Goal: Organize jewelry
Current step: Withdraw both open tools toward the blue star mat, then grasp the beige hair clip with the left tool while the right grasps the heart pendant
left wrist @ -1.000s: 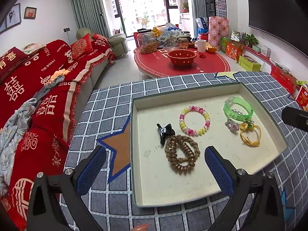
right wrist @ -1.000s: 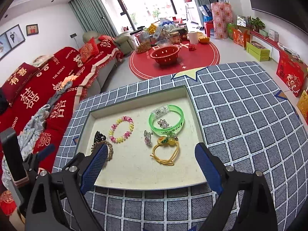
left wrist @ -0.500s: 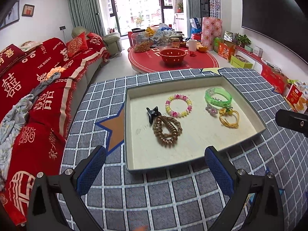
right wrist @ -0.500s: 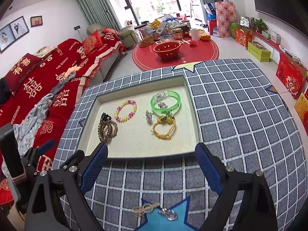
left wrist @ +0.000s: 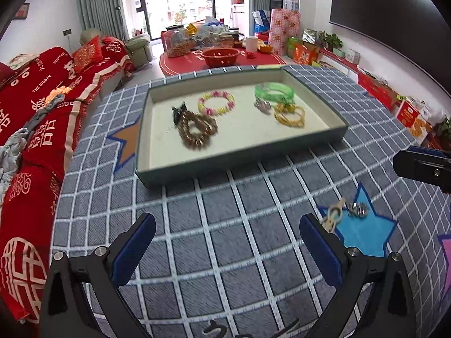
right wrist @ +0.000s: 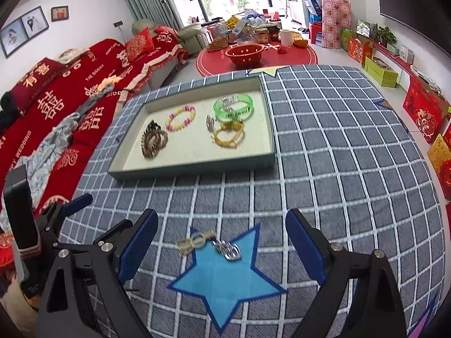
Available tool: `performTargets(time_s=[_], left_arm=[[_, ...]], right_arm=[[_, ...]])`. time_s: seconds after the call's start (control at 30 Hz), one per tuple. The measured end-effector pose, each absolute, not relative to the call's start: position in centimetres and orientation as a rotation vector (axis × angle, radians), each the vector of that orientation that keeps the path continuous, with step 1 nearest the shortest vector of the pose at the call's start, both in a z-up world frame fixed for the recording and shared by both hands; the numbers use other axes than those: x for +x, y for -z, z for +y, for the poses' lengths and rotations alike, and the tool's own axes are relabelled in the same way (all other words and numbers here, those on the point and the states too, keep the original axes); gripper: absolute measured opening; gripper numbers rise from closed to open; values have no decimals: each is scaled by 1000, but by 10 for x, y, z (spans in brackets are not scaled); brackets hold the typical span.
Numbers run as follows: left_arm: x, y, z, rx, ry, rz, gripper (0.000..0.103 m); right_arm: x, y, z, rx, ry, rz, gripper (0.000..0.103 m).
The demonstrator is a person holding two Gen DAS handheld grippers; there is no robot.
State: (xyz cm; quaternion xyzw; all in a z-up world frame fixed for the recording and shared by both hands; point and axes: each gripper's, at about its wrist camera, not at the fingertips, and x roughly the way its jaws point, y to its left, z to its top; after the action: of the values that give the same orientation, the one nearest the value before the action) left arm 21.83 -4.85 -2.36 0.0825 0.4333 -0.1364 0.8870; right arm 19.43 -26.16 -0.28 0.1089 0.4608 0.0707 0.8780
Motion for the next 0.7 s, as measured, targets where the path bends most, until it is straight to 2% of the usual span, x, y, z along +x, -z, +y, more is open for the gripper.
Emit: performTargets(time_s=[0.33, 0.4, 0.53, 0.7], left_arm=[[207, 39, -55, 222, 345, 928, 103], [208, 42, -57, 227, 358, 933, 103], [209, 48, -64, 243, 369, 945, 103], [210, 53, -63, 257, 366, 956, 103]], right_arm=[[176, 34, -262, 87, -169, 1003, 93], [176, 38, -260, 68, -184, 1005, 90], [179, 47, -256, 44, -218, 1021, 76], [184, 59, -248, 5, -247, 1047, 66]])
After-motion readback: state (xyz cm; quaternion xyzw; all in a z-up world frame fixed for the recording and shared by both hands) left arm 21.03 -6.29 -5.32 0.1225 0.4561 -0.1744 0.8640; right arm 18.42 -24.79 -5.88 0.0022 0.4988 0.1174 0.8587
